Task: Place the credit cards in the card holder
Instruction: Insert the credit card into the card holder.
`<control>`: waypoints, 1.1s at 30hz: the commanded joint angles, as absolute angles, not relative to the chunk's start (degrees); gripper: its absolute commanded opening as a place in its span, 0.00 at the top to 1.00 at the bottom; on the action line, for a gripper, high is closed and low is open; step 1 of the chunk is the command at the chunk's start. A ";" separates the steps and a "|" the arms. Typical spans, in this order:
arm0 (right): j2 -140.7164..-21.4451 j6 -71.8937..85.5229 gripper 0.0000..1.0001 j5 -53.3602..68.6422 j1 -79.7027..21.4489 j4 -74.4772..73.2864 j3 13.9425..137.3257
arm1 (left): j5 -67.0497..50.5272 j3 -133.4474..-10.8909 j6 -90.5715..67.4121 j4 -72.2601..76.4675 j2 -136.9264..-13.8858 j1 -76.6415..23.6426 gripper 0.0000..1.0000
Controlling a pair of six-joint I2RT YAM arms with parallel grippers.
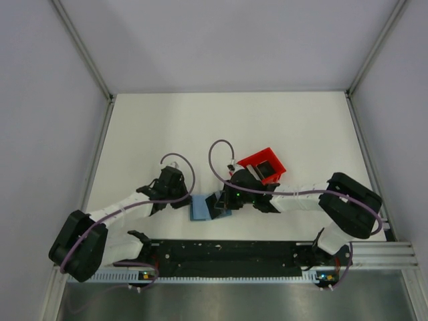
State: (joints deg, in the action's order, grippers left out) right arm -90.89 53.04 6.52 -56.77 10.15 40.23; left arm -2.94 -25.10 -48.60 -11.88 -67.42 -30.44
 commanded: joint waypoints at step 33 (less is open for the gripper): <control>-95.28 61.08 1.00 10.38 -52.30 27.08 32.96 | -1.94 -23.38 -47.81 -10.72 -70.05 -30.50 1.00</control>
